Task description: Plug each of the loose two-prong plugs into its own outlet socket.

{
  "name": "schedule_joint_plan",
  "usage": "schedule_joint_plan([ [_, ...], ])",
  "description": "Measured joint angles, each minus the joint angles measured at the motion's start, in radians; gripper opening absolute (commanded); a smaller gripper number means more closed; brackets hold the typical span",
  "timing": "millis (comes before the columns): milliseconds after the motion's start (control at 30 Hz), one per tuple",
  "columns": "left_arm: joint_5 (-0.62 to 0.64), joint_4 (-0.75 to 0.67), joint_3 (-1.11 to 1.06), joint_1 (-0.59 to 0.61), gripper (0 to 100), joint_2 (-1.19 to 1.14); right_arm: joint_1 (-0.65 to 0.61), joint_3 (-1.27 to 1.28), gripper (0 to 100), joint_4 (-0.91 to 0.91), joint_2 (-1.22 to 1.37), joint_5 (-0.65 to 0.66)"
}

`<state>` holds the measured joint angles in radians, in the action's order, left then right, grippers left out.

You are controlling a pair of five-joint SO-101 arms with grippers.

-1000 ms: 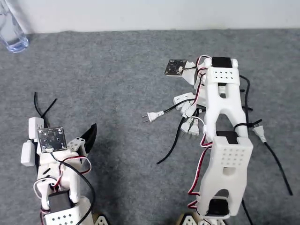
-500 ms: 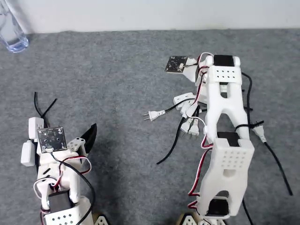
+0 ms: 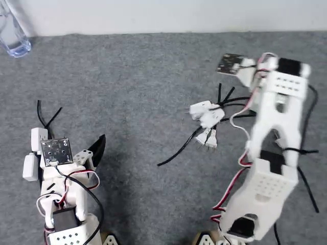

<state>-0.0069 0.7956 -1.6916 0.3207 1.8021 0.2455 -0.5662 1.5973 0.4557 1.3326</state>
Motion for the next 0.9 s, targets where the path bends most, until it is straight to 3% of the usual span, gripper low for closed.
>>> schedule_joint_plan([
  [533,0.0,0.0,0.0,0.0,38,0.0,0.512,0.0,0.8,0.095,-0.133,0.292],
  [767,0.0,0.0,0.0,0.0,38,0.0,0.615,0.0,1.5,0.052,-0.037,0.308],
  [900,0.0,0.0,0.0,0.0,38,0.0,0.631,0.0,16.3,0.051,-0.02,0.308],
])
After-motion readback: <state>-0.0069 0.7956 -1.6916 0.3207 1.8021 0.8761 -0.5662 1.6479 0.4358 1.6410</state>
